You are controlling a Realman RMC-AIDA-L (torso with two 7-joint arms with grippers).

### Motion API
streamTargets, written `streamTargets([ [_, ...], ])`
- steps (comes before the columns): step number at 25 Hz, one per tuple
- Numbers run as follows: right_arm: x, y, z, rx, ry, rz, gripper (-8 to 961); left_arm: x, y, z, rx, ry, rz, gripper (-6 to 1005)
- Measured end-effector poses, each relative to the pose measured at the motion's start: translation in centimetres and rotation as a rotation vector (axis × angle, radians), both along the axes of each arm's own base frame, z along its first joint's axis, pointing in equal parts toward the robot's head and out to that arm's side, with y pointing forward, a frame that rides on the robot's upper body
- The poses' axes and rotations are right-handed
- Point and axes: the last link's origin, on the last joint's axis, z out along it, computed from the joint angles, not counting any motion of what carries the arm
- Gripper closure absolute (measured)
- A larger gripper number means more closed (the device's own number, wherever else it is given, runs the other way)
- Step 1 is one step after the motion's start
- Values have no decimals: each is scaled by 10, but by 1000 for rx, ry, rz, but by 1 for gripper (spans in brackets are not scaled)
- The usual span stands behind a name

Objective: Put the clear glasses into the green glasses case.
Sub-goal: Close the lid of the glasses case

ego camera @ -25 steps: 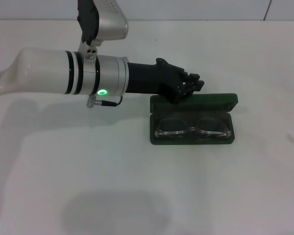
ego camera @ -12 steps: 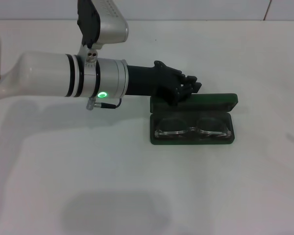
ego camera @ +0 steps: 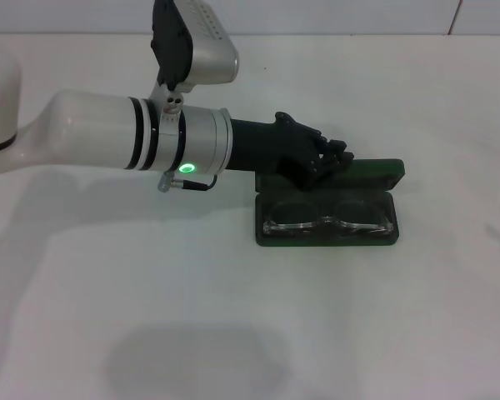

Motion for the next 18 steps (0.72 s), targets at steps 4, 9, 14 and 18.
streamTargets([
  [4,0,1,-2,0,5,1,586,0,1,0,5,2,3,837],
  [9,1,0,-3,2,9,3,586,-1,1,0,11,-4,10,836],
  [14,1,0,-4,4,9,5,585,0,3,0,21,-8,16,837],
  [18,2,0,-5,2,16,2,585,-1,2,-2,21,5,18,837],
])
